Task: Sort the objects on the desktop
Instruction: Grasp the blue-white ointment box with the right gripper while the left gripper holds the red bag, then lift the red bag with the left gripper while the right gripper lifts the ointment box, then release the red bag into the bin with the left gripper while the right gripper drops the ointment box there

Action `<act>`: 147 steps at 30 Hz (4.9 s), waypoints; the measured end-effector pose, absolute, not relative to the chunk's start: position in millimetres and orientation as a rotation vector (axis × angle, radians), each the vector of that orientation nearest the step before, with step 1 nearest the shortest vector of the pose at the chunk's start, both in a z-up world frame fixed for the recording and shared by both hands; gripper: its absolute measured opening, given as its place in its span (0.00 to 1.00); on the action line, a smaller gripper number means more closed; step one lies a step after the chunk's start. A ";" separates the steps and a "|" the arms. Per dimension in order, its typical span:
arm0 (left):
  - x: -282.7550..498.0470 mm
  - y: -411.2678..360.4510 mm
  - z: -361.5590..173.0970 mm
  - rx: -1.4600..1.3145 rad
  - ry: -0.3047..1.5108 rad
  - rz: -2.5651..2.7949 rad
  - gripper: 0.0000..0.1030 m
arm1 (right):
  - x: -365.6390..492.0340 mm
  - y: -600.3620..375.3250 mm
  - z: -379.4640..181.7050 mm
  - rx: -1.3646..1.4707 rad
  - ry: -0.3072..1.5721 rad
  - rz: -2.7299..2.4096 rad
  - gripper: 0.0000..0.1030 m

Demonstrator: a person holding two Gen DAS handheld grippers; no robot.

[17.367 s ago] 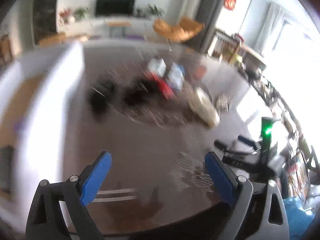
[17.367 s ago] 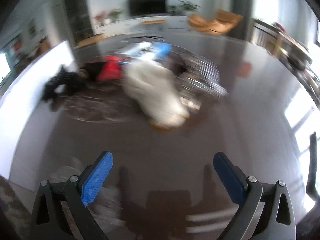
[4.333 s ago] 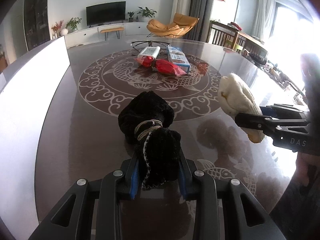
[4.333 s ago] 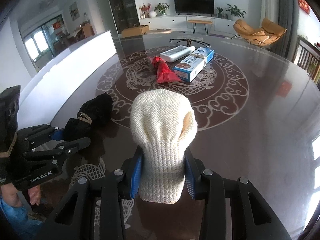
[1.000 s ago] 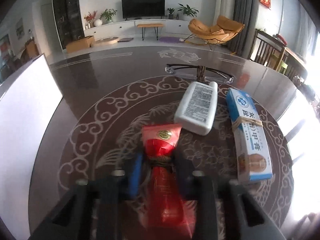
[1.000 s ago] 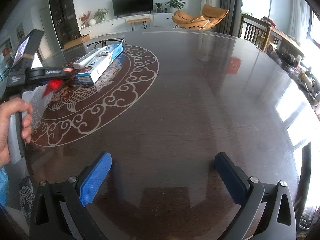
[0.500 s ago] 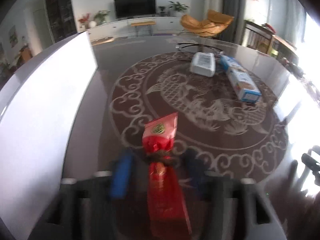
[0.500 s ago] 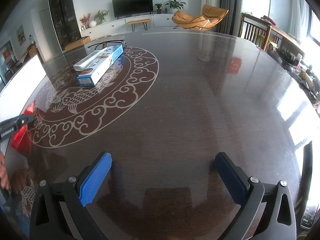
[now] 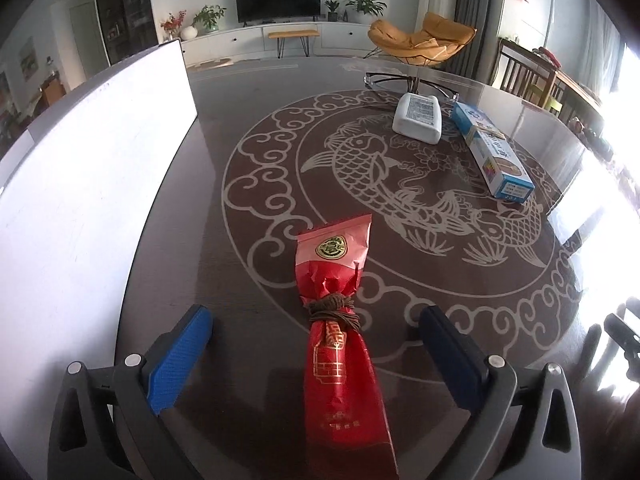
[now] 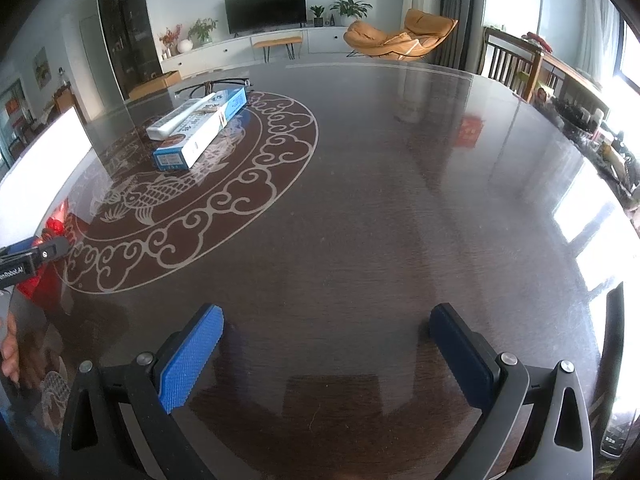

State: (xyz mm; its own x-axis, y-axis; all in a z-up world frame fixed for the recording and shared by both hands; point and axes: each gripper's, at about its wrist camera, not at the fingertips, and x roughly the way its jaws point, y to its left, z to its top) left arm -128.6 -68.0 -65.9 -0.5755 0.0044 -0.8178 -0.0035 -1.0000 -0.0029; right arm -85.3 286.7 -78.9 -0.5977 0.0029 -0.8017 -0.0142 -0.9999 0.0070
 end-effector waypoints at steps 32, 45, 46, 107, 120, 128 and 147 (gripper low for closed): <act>-128.9 -67.8 -66.2 -1.445 -0.002 2.785 1.00 | -181.5 238.5 -51.4 -1.556 0.366 2.892 1.00; -128.5 -68.2 -65.6 -1.444 -0.003 2.785 1.00 | -253.0 140.8 -77.0 -1.508 -0.096 2.866 0.76; -128.5 -68.1 -65.6 -1.444 -0.004 2.785 1.00 | -248.8 141.2 -76.6 -1.490 -0.111 2.894 0.64; -118.6 -58.7 -55.0 -1.319 0.045 2.645 0.19 | -137.2 189.5 -70.5 -1.852 -0.289 2.838 0.41; -26.0 -102.1 55.3 -0.994 -0.370 2.617 0.19 | -101.0 149.1 31.2 -1.705 -0.118 3.100 0.41; 15.4 -242.0 105.2 -1.001 -0.408 2.962 0.19 | -86.0 -22.9 82.4 -1.766 -0.092 3.481 0.41; 41.6 -310.5 22.1 -1.322 -0.839 3.180 0.79 | -47.3 -78.6 28.8 -1.570 -0.045 3.671 0.96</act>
State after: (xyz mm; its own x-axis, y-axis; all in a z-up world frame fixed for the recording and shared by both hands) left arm 41.6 -310.5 22.1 -0.6527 -0.1824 -0.7353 0.5213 -0.8124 -0.2612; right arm -47.3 -78.6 28.8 -0.4027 -0.6838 -0.6084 0.6986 -0.6591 0.2784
